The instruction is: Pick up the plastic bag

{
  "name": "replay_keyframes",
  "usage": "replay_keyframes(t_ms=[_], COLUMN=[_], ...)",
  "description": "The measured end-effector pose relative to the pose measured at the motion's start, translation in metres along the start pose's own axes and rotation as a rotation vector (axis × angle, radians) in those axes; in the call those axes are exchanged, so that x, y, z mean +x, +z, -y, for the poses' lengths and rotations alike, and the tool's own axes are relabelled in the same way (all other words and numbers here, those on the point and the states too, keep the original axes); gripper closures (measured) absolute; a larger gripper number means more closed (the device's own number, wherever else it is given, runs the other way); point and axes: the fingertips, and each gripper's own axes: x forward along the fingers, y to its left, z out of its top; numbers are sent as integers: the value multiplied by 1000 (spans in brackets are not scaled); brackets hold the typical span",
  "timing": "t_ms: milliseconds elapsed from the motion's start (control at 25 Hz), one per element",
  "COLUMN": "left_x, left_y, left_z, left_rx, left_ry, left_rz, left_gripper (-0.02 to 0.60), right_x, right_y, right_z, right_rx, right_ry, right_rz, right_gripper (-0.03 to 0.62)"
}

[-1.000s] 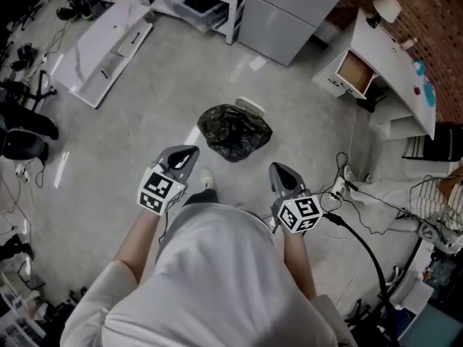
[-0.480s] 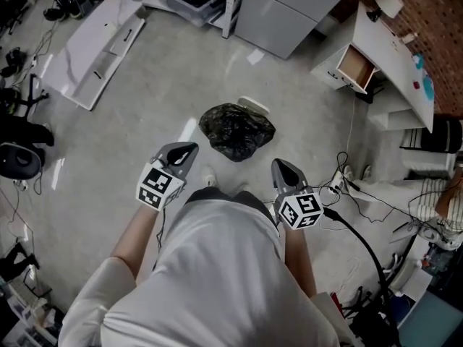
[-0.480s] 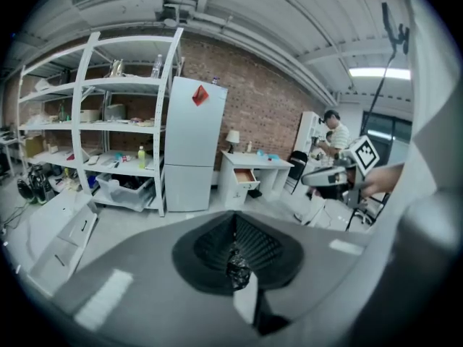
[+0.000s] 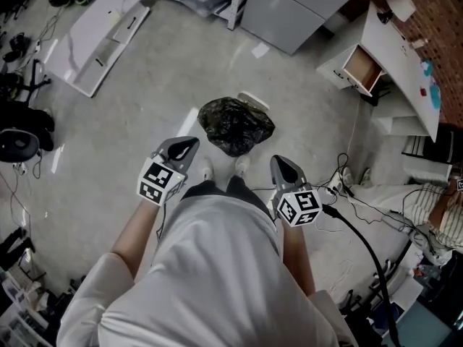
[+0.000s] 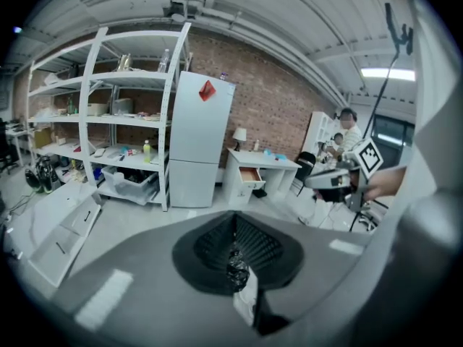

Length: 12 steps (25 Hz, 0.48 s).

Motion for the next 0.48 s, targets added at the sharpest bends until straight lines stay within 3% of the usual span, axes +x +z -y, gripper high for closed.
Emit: replay_keyframes(t_ms=[480], left_x=[57], left_y=[12], left_z=[36], left_rx=[-58], left_ry=[81], left_rz=[-19], left_gripper=[578], right_x=[-3], right_y=[-3], right_z=[68], right_rx=[-40], right_ry=[96], right_rz=[-38], right_gripper=[592])
